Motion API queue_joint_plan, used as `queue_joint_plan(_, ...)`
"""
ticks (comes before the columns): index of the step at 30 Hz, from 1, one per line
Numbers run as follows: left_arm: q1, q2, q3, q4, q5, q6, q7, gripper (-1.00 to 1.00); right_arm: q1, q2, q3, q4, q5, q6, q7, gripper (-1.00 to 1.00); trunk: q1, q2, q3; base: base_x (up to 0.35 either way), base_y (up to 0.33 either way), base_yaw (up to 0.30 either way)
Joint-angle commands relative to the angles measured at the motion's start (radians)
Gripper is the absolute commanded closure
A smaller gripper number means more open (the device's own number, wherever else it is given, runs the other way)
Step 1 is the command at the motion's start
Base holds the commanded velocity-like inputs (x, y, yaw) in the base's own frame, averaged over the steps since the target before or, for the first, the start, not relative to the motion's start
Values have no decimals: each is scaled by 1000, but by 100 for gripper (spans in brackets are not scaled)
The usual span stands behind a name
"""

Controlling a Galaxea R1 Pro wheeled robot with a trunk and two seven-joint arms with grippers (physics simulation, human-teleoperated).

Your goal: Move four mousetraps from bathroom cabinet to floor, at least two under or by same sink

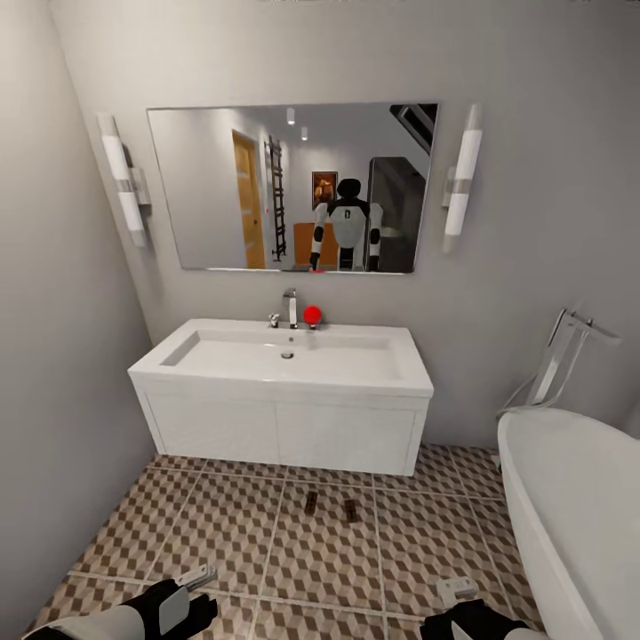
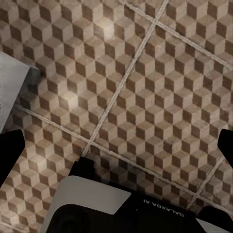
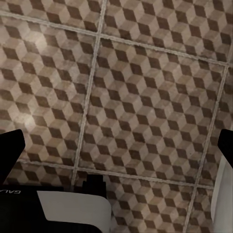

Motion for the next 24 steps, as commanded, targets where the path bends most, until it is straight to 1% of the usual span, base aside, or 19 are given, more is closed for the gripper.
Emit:
queue_joint_plan(1,-1,0,-8,0,10,3,2,-100,-1,0,7,-1,-1,5,-1,-100,-4,6,2,0,0,0)
queue_joint_plan(14,0,0,-8,0,9,3,2,-100,0,-1,6,-2,-1,6,-4,-100,-54,97,43,0,0,15)
queue_joint_plan(18,0,0,-8,0,9,3,2,-100,0,-1,6,-2,-1,16,-6,-100,-69,125,55,0,0,140)
queue_joint_plan(24,1,-1,-8,0,9,3,2,-100,0,-1,6,-2,-1,43,-6,-100,-92,167,71,0,0,219)
